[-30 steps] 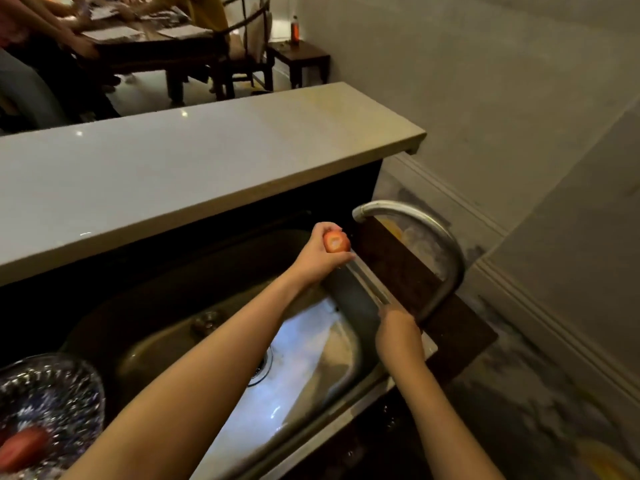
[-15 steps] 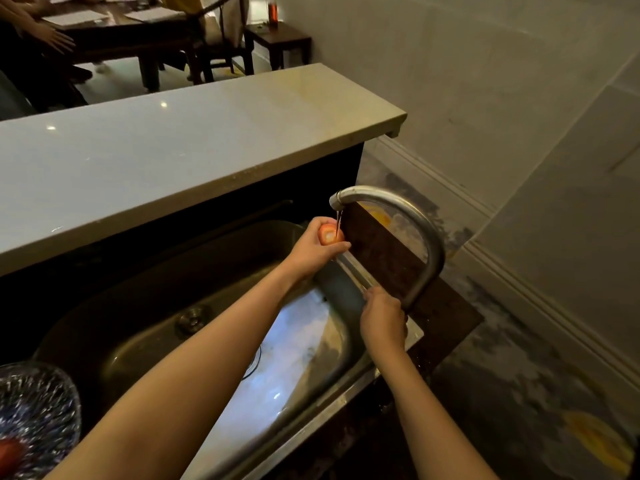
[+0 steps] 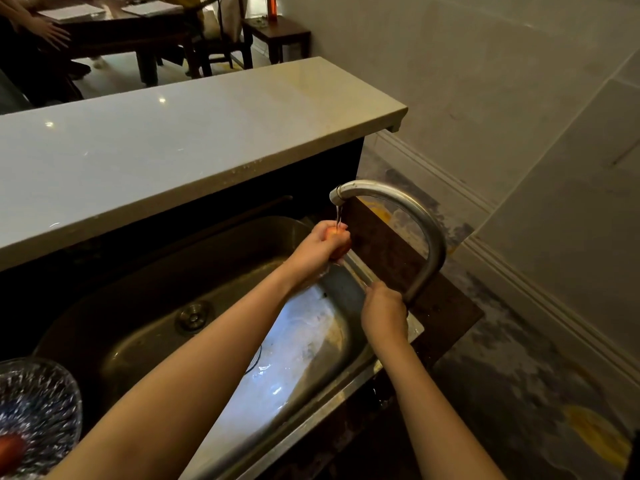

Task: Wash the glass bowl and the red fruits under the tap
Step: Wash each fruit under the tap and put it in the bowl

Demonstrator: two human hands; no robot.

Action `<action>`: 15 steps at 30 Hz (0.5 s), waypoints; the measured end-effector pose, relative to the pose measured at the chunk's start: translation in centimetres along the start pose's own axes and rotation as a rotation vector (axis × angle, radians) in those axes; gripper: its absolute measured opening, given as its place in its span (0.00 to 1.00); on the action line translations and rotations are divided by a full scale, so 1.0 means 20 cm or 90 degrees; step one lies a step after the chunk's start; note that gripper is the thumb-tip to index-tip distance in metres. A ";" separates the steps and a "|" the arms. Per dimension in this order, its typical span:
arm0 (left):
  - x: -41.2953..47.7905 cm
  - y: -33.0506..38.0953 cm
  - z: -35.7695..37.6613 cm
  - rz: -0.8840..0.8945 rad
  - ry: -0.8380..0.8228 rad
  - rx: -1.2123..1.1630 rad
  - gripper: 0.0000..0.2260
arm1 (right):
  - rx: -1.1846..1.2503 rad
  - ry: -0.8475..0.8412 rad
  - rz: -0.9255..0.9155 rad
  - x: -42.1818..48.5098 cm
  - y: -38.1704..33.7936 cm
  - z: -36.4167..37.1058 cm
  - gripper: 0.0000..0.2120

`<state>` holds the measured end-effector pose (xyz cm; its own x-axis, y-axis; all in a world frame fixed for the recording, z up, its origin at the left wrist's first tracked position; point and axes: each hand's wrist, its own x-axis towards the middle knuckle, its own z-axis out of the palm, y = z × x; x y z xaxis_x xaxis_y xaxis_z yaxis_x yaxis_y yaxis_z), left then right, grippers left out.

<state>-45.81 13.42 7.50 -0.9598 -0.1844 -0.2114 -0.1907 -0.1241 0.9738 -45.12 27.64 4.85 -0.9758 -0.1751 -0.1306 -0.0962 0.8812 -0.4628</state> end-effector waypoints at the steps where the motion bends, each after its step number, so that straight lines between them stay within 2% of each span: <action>1: 0.00 0.00 0.01 -0.011 0.005 -0.019 0.11 | -0.005 0.021 -0.025 -0.01 -0.02 -0.02 0.12; 2: 0.00 0.01 0.02 -0.025 0.026 -0.029 0.10 | -0.010 0.060 -0.062 -0.01 -0.04 -0.04 0.15; 4: 0.01 0.02 0.05 -0.056 0.104 -0.057 0.13 | 0.029 0.137 -0.146 0.00 -0.12 -0.09 0.19; 5: 0.02 0.02 0.07 -0.065 0.126 -0.081 0.15 | 0.091 0.120 -0.165 0.03 -0.17 -0.10 0.20; 6: 0.02 0.02 0.08 -0.062 0.129 -0.103 0.15 | 0.177 0.051 -0.151 0.08 -0.21 -0.11 0.20; 8: 0.01 0.03 0.12 -0.056 0.095 -0.138 0.12 | 0.399 -0.103 -0.051 0.19 -0.29 -0.14 0.19; 10: 0.01 0.04 0.14 -0.062 0.073 -0.144 0.14 | 0.548 -0.158 0.042 0.28 -0.31 -0.16 0.17; 12: 0.00 0.07 0.13 -0.050 0.115 -0.137 0.12 | 0.542 -0.158 0.012 0.28 -0.34 -0.14 0.17; 15: 0.02 0.10 0.08 -0.044 0.218 -0.200 0.10 | 0.483 -0.137 -0.132 0.21 -0.38 -0.06 0.18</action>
<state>-46.87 14.68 9.59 -0.8138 -0.4704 -0.3412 -0.1288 -0.4265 0.8953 -48.69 20.78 8.89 -0.8865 -0.4502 -0.1065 -0.0366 0.2977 -0.9539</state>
